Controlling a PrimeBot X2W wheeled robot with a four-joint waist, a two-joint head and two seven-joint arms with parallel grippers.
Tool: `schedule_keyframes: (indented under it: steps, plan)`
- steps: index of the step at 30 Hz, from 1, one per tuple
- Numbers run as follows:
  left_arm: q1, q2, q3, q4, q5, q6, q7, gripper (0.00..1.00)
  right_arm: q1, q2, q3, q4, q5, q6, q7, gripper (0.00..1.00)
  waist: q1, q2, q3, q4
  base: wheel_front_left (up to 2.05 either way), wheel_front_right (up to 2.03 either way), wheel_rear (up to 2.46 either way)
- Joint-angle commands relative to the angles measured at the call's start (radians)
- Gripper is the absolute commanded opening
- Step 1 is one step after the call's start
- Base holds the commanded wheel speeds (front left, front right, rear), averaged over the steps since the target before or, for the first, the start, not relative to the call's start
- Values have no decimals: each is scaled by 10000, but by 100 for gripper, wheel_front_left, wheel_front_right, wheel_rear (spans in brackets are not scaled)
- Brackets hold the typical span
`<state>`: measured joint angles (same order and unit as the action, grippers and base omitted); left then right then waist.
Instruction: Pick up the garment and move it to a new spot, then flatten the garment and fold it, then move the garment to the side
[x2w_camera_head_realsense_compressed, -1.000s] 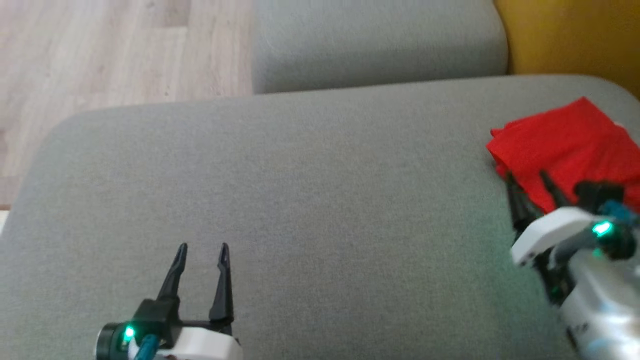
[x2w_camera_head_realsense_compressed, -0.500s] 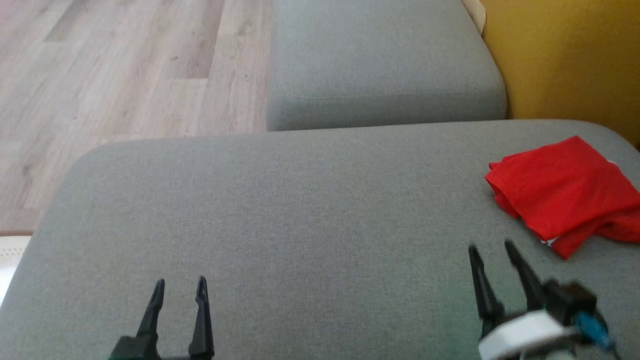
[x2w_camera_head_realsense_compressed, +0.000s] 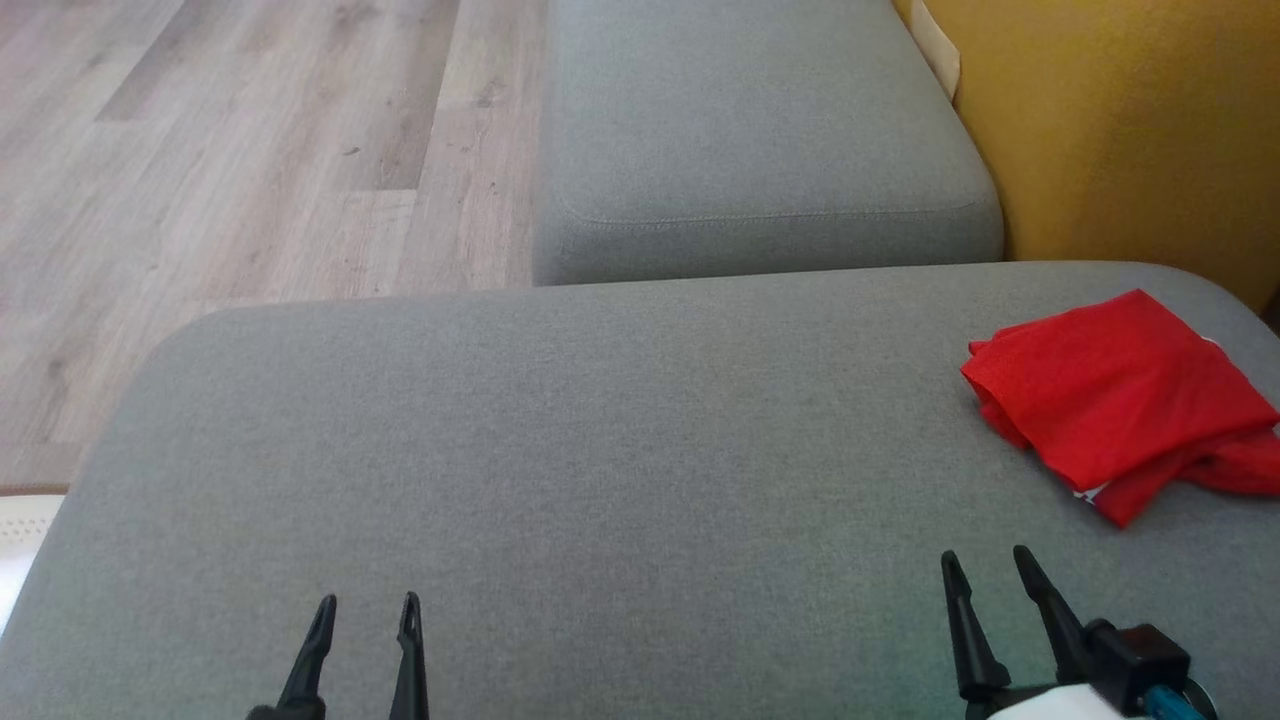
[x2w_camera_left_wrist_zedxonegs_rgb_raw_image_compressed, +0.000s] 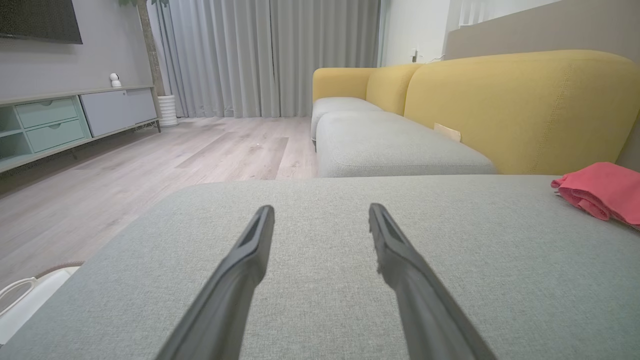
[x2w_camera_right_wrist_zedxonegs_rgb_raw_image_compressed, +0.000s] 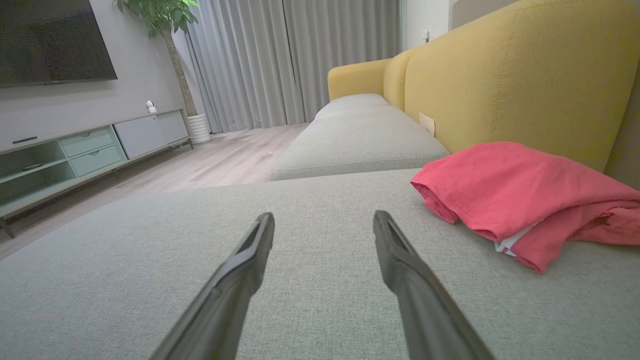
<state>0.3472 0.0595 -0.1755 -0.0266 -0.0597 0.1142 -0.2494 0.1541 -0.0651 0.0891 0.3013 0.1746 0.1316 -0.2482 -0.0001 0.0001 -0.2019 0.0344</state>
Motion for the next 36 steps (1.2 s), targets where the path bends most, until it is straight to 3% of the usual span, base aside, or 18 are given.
schedule_keyframes:
  steps: [1, 4, 5, 9, 36]
  plan:
    - [-373, -80, 337, -279, 63, -16, -124, 100, -446, 3, 188, -347, -56, -9, -135, 100, 1, -1, 22, -20, 0, 0, 0]
    - [-392, -83, 308, -231, 98, -8, -124, 100, -488, 20, 208, -386, -71, -9, -135, 100, 1, -1, 48, -40, 0, 0, 0]
    - [0, 0, -13, 72, 49, 4, 0, 0, -2, 46, 4, -22, -1, 0, 0, 0, 1, -1, 46, -43, 0, 0, 0]
    - [96, -8, -74, 603, -10, 8, 31, 0, 131, 52, 18, 493, 55, 0, 37, 0, 1, -1, 60, -49, 0, 0, 0]
    - [-956, 148, 362, 1116, -3704, -552, 655, 0, -485, 74, -442, 251, 3271, -2, 843, 0, 1, -1, 508, -116, 0, 0, 0]
